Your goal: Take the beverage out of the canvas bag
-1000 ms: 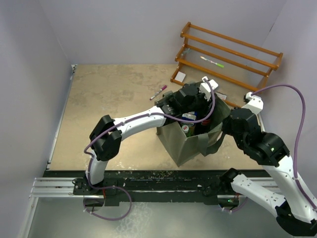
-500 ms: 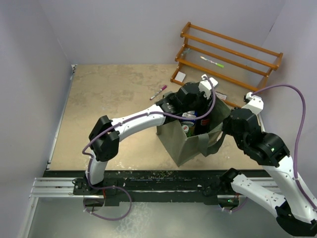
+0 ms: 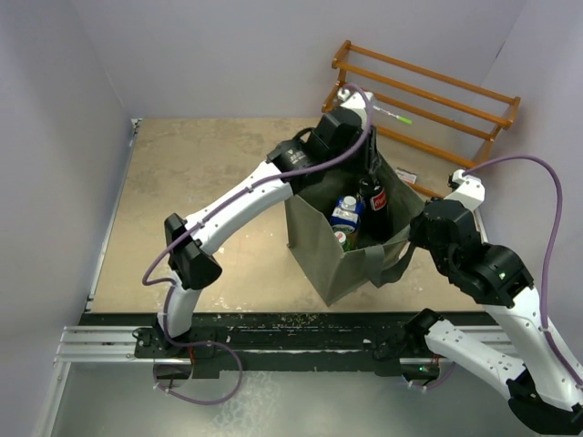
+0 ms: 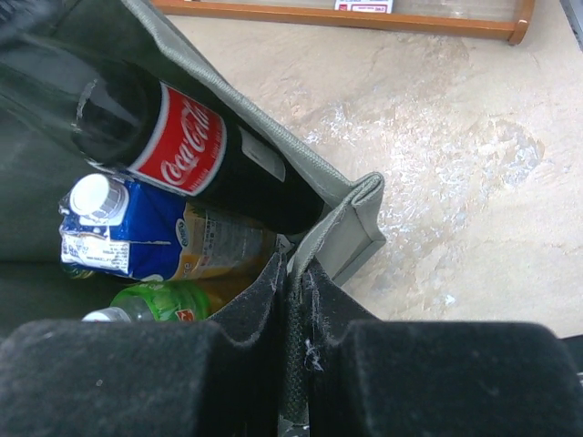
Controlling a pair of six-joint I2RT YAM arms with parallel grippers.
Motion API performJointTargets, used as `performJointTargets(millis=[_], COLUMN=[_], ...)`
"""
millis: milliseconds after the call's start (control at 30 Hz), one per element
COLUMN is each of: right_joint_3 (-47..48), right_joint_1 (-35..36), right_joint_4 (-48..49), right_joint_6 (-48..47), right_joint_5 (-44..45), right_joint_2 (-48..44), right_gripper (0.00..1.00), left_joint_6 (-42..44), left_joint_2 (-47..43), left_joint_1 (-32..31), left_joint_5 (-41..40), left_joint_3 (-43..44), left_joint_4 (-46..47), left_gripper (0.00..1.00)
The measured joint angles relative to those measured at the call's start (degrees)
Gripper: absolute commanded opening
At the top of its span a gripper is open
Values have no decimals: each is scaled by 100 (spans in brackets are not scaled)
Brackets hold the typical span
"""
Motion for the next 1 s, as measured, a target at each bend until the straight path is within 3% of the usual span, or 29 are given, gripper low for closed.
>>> performJointTargets(millis=[267, 667, 1000], right_joint_3=[0, -28, -46], right_joint_1=[0, 0, 0], right_joint_4=[92, 205, 238], right_joint_6=[-48, -184, -260], right_joint_5=[0, -2, -4], right_joint_2=[-9, -11, -9], right_gripper=[12, 11, 11], left_joint_6=[-1397, -2271, -3296], left_joint_2=[-2, -354, -953], left_joint_1=[782, 1270, 2098], left_joint_5=[501, 584, 461], left_joint_3=[170, 396, 662], left_joint_4=[-275, -424, -577], left_gripper=[0, 0, 0])
